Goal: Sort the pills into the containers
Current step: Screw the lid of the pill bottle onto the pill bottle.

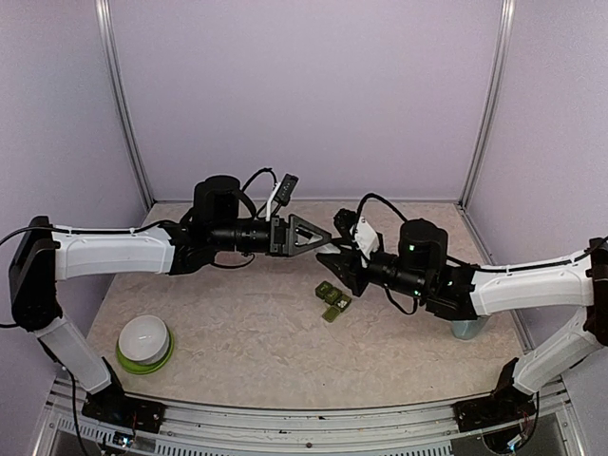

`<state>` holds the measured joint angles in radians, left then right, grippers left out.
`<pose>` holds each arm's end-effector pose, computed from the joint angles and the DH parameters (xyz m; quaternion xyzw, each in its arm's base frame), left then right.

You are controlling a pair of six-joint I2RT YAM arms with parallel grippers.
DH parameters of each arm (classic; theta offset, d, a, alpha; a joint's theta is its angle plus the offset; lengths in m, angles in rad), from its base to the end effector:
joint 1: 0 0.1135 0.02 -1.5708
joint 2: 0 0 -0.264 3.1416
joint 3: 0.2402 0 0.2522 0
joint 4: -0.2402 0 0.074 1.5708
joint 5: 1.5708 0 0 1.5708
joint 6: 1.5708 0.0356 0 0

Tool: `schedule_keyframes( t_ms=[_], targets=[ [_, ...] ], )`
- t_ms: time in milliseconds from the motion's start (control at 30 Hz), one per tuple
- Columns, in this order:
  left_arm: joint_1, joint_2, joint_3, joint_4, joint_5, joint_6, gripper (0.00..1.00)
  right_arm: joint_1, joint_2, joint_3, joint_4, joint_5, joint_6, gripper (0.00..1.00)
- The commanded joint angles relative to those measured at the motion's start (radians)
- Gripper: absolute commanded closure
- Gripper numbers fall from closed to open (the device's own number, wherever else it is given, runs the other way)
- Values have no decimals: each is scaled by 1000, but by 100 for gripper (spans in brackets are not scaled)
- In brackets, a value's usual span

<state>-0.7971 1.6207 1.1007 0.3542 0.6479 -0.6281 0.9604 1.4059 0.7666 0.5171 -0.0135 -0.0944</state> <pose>0.2478 -0.2844 0.2906 0.2660 0.7036 -0.5843 0.3046 0.1818 0.2607 0.2626 -0.3808 0.6449 0.2826 0.5993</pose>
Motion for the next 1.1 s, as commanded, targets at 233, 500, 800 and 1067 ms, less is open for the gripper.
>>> schedule_keyframes(
  t_ms=[233, 500, 800, 1067],
  targets=[
    [28, -1, 15, -37, -8, -28, 26, 14, -40, -27, -18, 69, -124, 90],
    [33, 25, 26, -52, 16, -30, 43, 28, -20, -18, -18, 75, -139, 90],
    [34, 36, 24, -50, 27, -34, 57, 30, -13, -12, -19, 122, -143, 91],
    [42, 25, 16, -35, 19, -39, 57, 29, -15, -17, -13, 111, -142, 91]
  ],
)
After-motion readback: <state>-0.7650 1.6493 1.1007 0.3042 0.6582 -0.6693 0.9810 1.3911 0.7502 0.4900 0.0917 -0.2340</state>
